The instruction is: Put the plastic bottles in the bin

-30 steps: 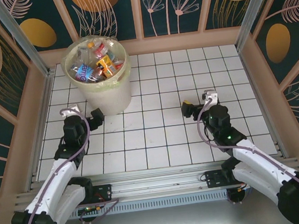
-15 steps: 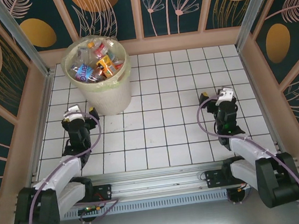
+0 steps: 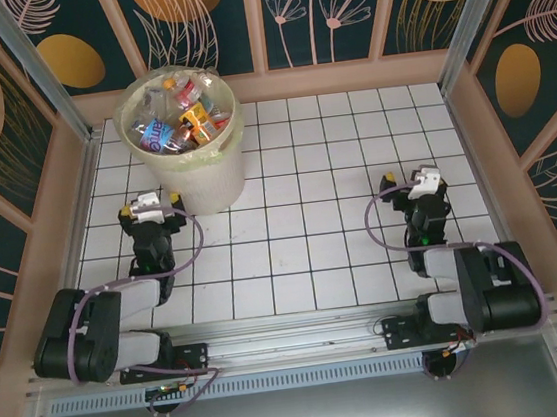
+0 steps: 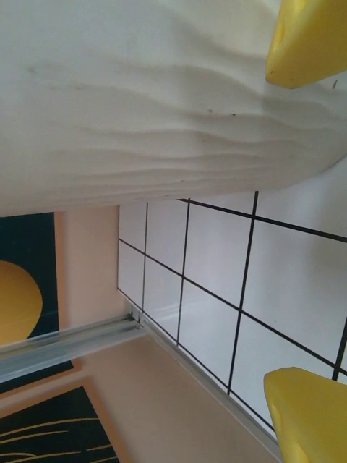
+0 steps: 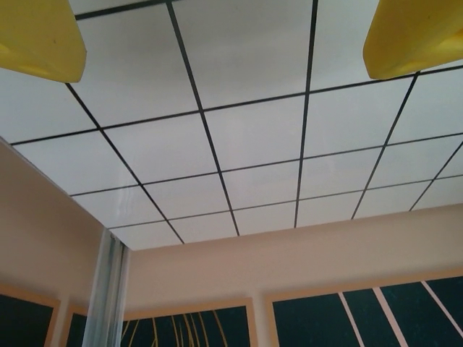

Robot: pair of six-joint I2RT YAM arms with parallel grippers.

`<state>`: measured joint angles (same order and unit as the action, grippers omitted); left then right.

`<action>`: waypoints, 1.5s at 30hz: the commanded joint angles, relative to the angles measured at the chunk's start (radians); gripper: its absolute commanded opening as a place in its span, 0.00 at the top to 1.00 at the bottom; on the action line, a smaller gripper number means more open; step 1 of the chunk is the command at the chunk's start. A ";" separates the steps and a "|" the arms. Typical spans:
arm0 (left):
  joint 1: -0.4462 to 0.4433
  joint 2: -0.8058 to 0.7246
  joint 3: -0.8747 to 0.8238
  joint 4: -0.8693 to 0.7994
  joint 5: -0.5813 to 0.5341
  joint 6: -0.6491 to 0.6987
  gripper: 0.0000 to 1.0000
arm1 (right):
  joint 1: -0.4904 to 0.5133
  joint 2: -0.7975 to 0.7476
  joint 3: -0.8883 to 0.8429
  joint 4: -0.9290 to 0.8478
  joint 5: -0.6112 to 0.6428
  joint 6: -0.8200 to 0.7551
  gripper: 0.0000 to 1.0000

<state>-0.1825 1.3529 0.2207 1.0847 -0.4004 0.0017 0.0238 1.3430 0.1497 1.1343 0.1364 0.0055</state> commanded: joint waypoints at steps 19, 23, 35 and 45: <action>0.156 0.169 0.006 0.212 0.190 -0.086 0.01 | -0.050 0.195 0.074 0.133 -0.082 0.030 0.01; 0.156 0.166 0.005 0.208 0.210 -0.076 0.01 | -0.049 0.194 0.074 0.132 -0.081 0.031 0.01; 0.156 0.150 -0.080 0.348 0.235 -0.068 0.01 | -0.076 0.189 0.029 0.210 -0.131 0.038 0.01; 0.169 0.168 0.016 0.188 0.293 -0.062 0.01 | -0.074 0.196 0.090 0.101 -0.224 0.006 0.01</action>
<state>-0.0238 1.5196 0.2214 1.3018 -0.1371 -0.0574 -0.0444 1.5326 0.2249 1.2495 -0.0364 0.0303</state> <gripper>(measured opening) 0.987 0.990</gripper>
